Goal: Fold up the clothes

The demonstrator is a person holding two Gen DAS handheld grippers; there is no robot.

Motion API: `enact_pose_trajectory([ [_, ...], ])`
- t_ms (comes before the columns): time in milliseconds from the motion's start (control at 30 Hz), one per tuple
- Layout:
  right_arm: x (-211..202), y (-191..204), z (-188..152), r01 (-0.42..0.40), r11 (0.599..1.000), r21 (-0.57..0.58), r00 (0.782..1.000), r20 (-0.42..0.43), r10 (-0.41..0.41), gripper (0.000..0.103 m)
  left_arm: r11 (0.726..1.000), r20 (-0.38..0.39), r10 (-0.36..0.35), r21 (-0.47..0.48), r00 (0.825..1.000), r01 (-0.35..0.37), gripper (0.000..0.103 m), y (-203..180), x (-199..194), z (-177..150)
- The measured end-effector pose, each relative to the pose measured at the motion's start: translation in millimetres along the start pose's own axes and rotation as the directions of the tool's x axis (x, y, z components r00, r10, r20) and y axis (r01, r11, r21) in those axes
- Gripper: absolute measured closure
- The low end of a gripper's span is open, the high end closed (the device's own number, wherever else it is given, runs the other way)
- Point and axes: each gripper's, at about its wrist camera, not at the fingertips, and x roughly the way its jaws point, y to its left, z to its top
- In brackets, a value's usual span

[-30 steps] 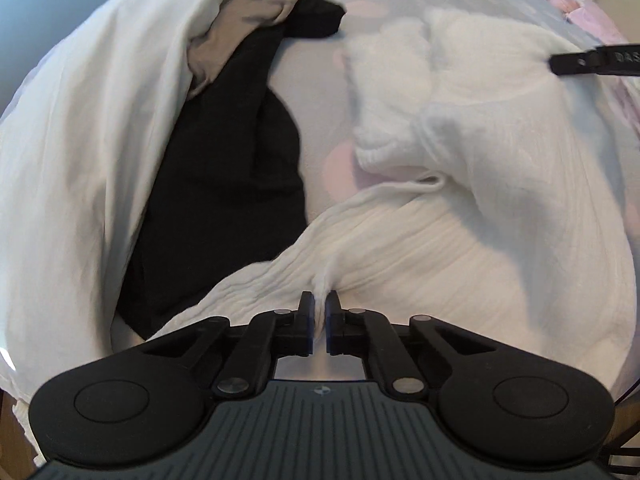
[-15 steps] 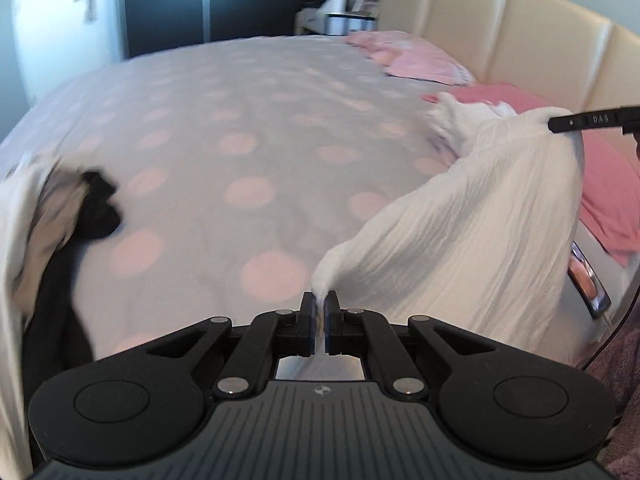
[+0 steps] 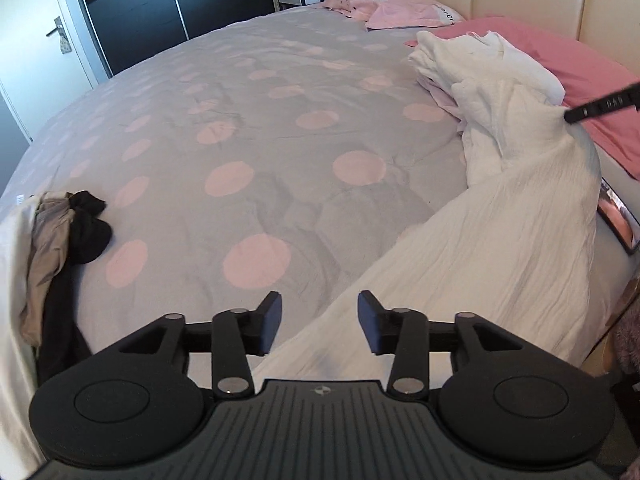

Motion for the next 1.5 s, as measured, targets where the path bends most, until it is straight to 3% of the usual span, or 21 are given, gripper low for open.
enact_pose_trajectory([
  [67,-2.0,-8.8,8.0,-0.005,1.0,0.01,1.0,0.022,0.005,0.052,1.0,-0.017,0.0,0.006,1.0,0.0,0.06,1.1,-5.7,-10.0],
  [167,2.8,-22.9,20.0,-0.033,0.998,0.044,0.999,0.042,0.031,0.037,1.0,-0.065,0.012,0.0,0.998,-0.012,0.055,3.4,-4.5,-27.4],
  [367,42.3,-22.5,32.6,-0.125,0.985,0.116,0.992,-0.002,0.126,0.017,0.995,-0.114,0.034,-0.088,0.993,-0.044,0.055,17.2,0.4,-47.0],
  [567,97.3,-9.1,28.5,-0.112,0.98,0.165,0.986,-0.106,0.131,0.016,0.987,-0.068,0.053,-0.151,0.996,-0.063,0.055,25.0,-8.2,-37.7],
  [600,103.4,-7.1,26.2,-0.112,0.978,0.179,0.984,-0.116,0.134,0.019,0.986,-0.063,0.055,-0.155,0.997,-0.064,0.055,25.1,-8.7,-34.7],
  [633,106.1,-5.5,23.9,-0.109,0.975,0.193,0.983,-0.122,0.134,0.039,0.985,-0.054,0.058,-0.158,0.997,-0.066,0.055,25.0,-9.3,-32.2],
  [667,108.1,-3.5,22.2,-0.106,0.975,0.197,0.981,-0.137,0.135,0.069,0.985,-0.047,0.06,-0.16,0.997,-0.067,0.055,24.3,-9.5,-29.4],
  [700,106.7,-1.3,20.8,-0.098,0.978,0.187,0.981,-0.145,0.126,0.085,0.985,-0.04,0.06,-0.162,0.997,-0.066,0.055,23.8,-9.8,-26.9],
  [933,37.0,-16.4,17.2,0.014,0.991,0.13,0.991,-0.132,0.004,0.09,0.989,-0.033,0.029,-0.147,0.999,-0.034,0.055,18.9,-2.3,-13.0],
  [1067,4.7,-63.3,-2.1,0.036,0.969,0.244,0.979,-0.203,0.015,0.09,0.992,-0.023,-0.002,-0.125,1.0,-0.001,0.055,15.2,3.9,3.9],
  [1133,0.6,-77.9,-18.4,0.067,0.966,0.249,0.966,-0.259,-0.001,0.088,0.994,-0.01,-0.02,-0.109,1.0,0.019,0.055,12.5,8.2,16.5],
  [1233,2.5,-97.3,-34.3,0.08,0.95,0.303,0.965,-0.264,0.003,0.075,0.993,0.029,-0.062,-0.096,0.998,0.064,0.055,2.2,18.0,41.7],
  [1300,2.2,-106.0,-34.5,0.094,0.944,0.316,0.967,-0.253,-0.012,0.063,0.991,0.053,-0.092,-0.091,0.994,0.097,0.053,-6.0,23.2,60.7],
  [1400,-1.2,-118.9,-23.7,0.063,0.948,0.312,0.977,-0.213,0.005,0.033,0.982,0.102,-0.155,-0.09,0.983,0.164,0.044,-20.8,31.7,93.4],
  [1500,1.8,-137.1,-4.8,0.027,0.95,0.31,0.987,-0.157,0.023,0.018,0.965,0.148,-0.212,-0.126,0.966,0.231,0.034,-39.4,50.7,127.7],
])
